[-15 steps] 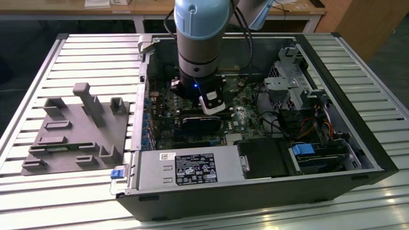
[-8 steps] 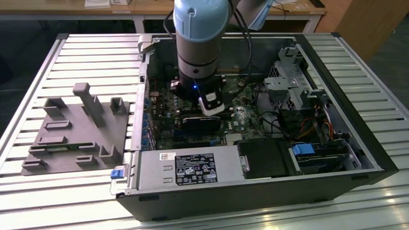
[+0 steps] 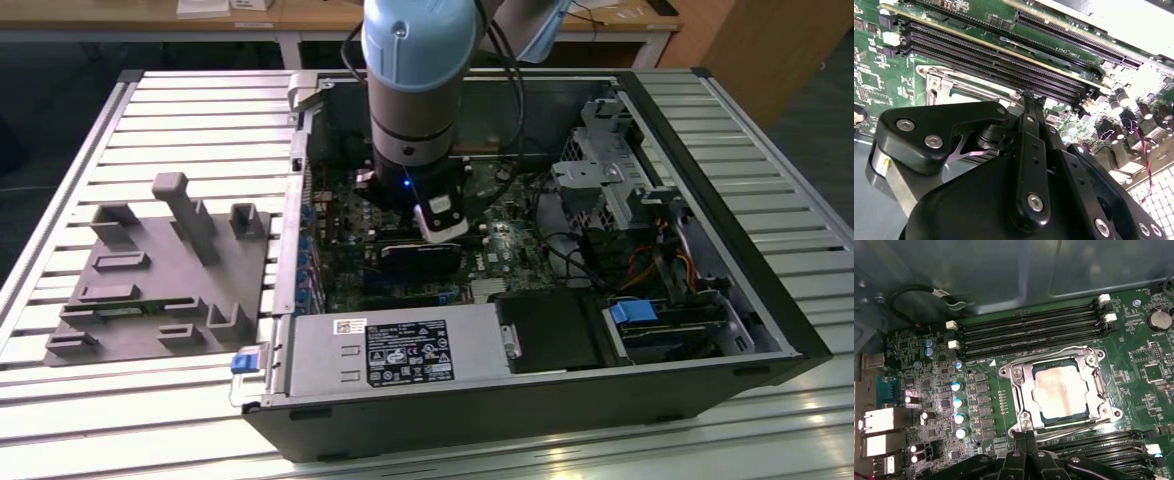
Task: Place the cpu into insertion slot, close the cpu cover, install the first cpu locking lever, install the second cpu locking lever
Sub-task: 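Install the second cpu locking lever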
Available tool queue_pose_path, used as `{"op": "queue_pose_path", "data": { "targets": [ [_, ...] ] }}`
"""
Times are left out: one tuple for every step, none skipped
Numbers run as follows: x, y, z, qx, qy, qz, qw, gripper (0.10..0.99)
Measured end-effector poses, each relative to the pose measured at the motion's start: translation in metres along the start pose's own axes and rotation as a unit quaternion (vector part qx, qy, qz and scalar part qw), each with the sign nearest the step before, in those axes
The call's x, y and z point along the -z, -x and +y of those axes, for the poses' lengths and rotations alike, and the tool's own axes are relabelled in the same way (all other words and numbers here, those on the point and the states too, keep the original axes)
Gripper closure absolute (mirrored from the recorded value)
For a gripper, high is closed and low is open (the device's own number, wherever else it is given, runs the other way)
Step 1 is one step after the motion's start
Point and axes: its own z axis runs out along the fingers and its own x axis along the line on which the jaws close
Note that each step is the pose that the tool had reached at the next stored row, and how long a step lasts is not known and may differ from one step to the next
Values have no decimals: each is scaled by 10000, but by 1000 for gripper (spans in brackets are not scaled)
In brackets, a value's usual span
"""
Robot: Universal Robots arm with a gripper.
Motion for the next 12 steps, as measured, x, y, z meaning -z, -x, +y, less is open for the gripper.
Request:
{"op": "queue_pose_path", "data": {
  "targets": [
    [-4,-2,-2,0,-1,0,10000,984],
    [-9,-4,-4,-1,-1,0,10000,984],
    [-14,-5,-5,-1,-1,0,10000,984],
    [-17,-7,-7,0,-1,0,10000,984],
    [-21,-9,-8,0,-1,0,10000,984],
    [-24,-11,-9,0,-1,0,10000,984],
    [-28,-12,-10,0,-1,0,10000,984],
    [-31,-14,-12,0,-1,0,10000,984],
    [-34,-16,-13,0,-1,0,10000,984],
    [-36,-17,-14,0,-1,0,10000,984],
    [-38,-19,-15,0,-1,0,10000,984],
    [-40,-21,-15,0,-1,0,10000,984]
  ]
}}
